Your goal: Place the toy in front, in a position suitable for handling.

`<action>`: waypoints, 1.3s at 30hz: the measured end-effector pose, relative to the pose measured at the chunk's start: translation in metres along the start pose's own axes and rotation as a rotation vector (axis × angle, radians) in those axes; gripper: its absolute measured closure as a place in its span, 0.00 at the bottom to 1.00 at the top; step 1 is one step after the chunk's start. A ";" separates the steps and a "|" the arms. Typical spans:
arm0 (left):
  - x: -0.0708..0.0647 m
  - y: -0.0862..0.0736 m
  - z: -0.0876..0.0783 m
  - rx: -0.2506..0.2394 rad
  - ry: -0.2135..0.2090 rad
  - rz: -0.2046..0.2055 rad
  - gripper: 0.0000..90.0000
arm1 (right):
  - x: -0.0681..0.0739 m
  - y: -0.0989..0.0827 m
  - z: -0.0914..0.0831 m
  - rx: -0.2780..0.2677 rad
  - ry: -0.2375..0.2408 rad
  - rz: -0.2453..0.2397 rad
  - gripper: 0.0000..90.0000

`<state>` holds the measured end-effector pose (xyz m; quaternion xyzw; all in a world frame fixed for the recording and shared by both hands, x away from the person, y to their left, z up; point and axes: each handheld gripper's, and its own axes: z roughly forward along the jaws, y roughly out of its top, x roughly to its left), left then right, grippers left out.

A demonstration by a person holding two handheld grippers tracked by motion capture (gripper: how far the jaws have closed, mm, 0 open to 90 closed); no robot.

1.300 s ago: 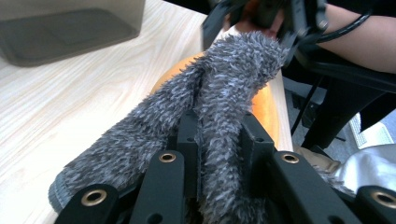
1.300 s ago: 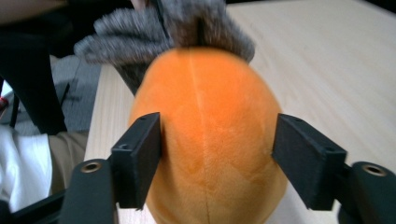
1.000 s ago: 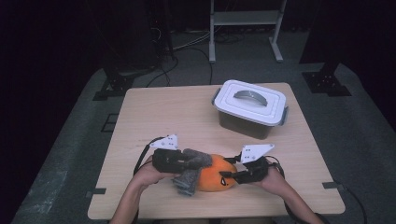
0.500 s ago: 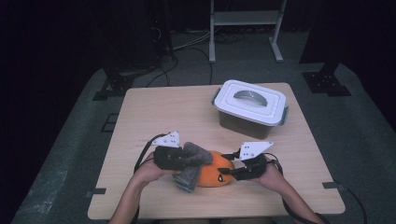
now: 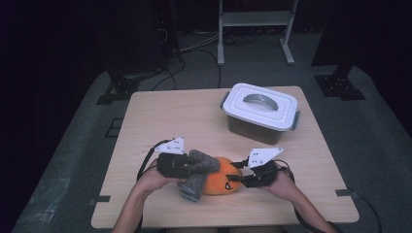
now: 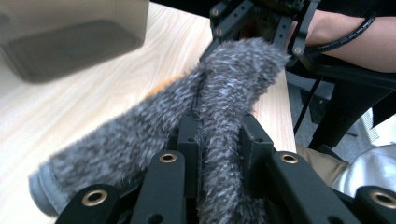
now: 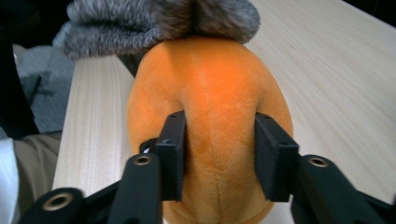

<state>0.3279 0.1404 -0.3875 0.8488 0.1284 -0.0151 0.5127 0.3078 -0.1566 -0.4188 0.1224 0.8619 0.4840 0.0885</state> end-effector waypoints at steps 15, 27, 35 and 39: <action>0.010 -0.022 -0.015 0.029 0.058 -0.056 0.82 | -0.001 -0.002 -0.003 0.023 0.007 -0.040 0.71; -0.001 -0.002 -0.007 0.014 0.017 0.002 0.82 | 0.001 0.000 -0.001 0.011 0.009 -0.026 0.71; -0.001 -0.005 0.002 0.060 0.030 0.001 0.82 | -0.002 -0.004 -0.004 -0.010 0.036 0.018 0.48; 0.002 -0.014 -0.004 0.051 0.017 -0.023 0.82 | -0.008 -0.005 -0.010 -0.042 0.051 0.035 0.42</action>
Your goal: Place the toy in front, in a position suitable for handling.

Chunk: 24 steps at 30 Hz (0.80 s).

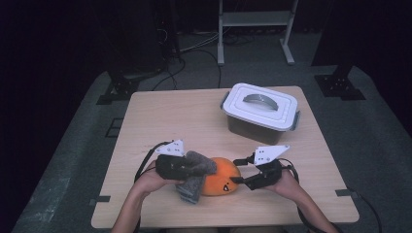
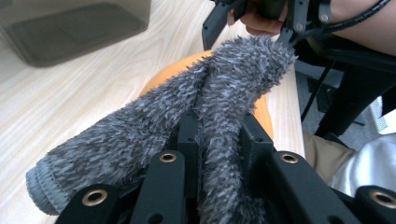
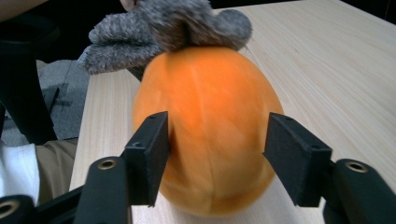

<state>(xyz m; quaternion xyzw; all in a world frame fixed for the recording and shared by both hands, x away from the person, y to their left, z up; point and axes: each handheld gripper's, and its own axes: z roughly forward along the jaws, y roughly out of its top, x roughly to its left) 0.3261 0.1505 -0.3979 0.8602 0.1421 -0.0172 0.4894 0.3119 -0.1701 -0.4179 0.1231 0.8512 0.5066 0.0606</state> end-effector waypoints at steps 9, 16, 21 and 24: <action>0.001 -0.001 -0.002 0.002 -0.008 -0.008 0.82 | -0.002 -0.006 0.015 0.038 0.035 0.063 0.51; -0.009 0.023 -0.005 0.039 0.011 0.067 0.82 | 0.008 0.007 0.010 0.052 -0.025 0.002 0.69; -0.016 0.039 0.005 0.024 -0.032 0.105 0.82 | 0.015 0.012 0.015 0.049 -0.026 -0.019 0.69; -0.022 0.047 0.017 0.045 -0.056 0.130 0.82 | 0.019 0.014 0.020 0.052 -0.009 -0.025 0.69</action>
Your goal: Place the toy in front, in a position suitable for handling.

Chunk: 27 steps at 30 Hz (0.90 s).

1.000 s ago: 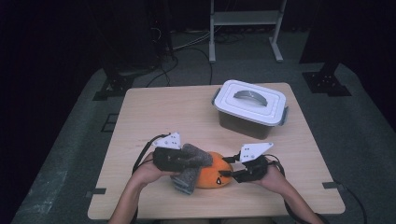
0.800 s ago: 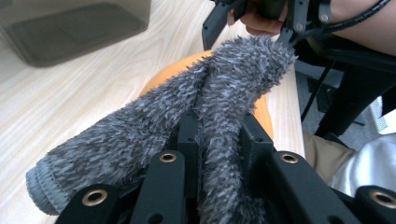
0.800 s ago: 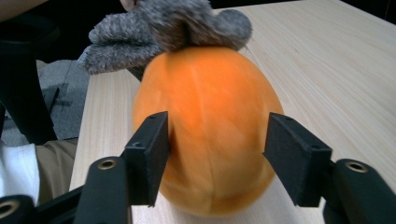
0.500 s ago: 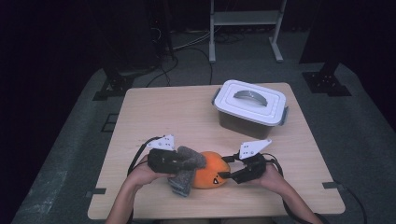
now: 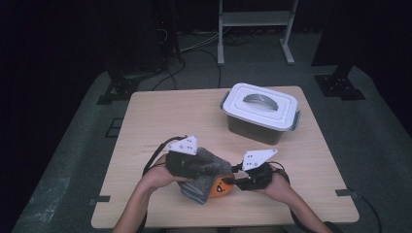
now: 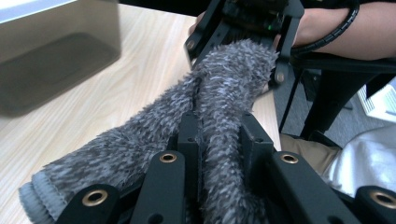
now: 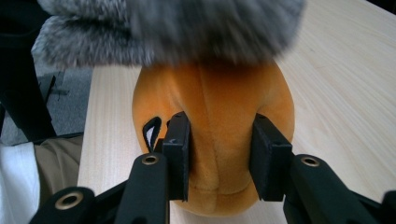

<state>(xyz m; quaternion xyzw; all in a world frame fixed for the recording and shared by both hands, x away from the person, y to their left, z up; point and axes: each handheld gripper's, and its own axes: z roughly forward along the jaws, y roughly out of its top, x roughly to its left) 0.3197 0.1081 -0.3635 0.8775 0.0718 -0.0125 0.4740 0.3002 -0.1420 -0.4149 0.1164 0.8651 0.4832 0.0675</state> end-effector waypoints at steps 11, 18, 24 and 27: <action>0.006 -0.009 -0.010 0.006 0.053 -0.023 0.82 | -0.008 0.001 -0.014 -0.022 -0.019 0.000 0.73; 0.007 -0.008 -0.007 0.004 0.043 -0.019 0.82 | -0.003 0.003 -0.015 -0.008 -0.051 -0.030 0.72; 0.005 0.002 0.000 -0.011 0.007 -0.003 0.82 | 0.005 0.008 -0.007 -0.007 -0.042 -0.060 0.72; 0.005 0.002 0.002 -0.001 0.010 -0.012 0.82 | 0.005 0.006 -0.004 0.002 -0.037 -0.064 0.72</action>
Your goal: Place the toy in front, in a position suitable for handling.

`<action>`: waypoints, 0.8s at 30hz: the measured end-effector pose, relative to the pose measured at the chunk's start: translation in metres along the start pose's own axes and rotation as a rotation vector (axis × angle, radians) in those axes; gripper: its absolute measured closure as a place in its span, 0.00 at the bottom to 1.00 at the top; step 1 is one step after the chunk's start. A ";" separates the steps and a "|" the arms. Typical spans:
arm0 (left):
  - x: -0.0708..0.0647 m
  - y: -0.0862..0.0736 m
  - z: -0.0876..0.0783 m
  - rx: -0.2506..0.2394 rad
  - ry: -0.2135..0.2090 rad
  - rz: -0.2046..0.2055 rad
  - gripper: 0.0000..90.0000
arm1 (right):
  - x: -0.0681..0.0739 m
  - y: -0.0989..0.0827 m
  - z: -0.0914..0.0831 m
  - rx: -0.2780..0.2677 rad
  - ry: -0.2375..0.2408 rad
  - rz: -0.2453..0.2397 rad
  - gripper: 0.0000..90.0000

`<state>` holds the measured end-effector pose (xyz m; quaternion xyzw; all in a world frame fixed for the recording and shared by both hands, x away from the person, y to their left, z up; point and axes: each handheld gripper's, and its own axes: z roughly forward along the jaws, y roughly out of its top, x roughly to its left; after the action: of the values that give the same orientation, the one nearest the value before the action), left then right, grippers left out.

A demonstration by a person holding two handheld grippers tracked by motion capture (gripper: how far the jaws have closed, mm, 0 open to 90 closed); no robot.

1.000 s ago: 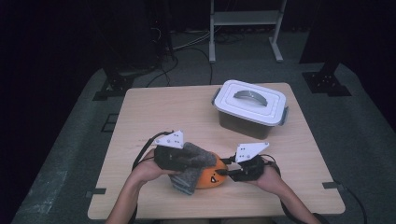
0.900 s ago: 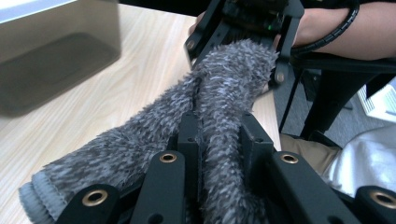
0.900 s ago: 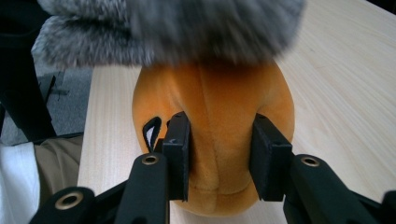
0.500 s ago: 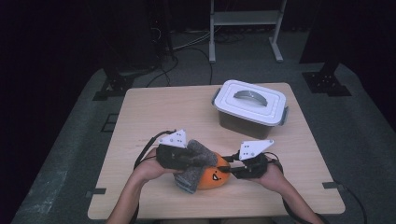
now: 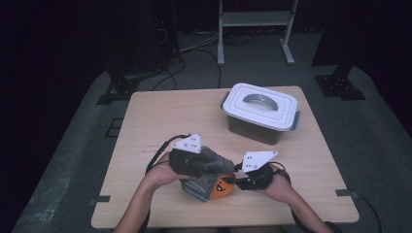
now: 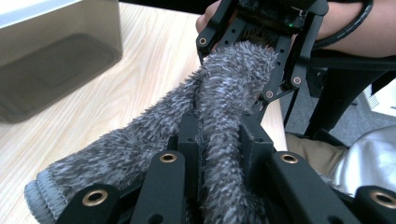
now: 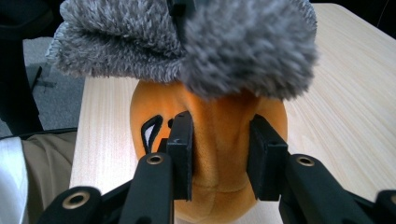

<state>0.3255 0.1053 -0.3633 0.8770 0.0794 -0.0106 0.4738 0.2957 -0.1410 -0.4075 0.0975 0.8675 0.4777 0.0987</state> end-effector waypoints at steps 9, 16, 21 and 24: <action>0.007 -0.014 -0.012 -0.011 0.026 -0.031 0.82 | -0.004 -0.003 -0.003 -0.007 0.001 0.022 0.72; 0.003 0.001 0.002 -0.011 -0.014 -0.003 0.82 | 0.000 0.000 -0.001 -0.011 -0.013 -0.009 0.72; 0.008 -0.001 -0.003 -0.014 0.012 -0.012 0.82 | -0.006 -0.004 -0.009 -0.026 -0.017 0.006 0.73; 0.012 -0.005 -0.009 0.004 0.052 -0.025 0.82 | -0.012 -0.007 -0.015 -0.028 -0.044 0.011 0.72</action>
<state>0.3362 0.1174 -0.3637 0.8768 0.1027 0.0062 0.4696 0.3024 -0.1603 -0.4048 0.1111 0.8580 0.4879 0.1163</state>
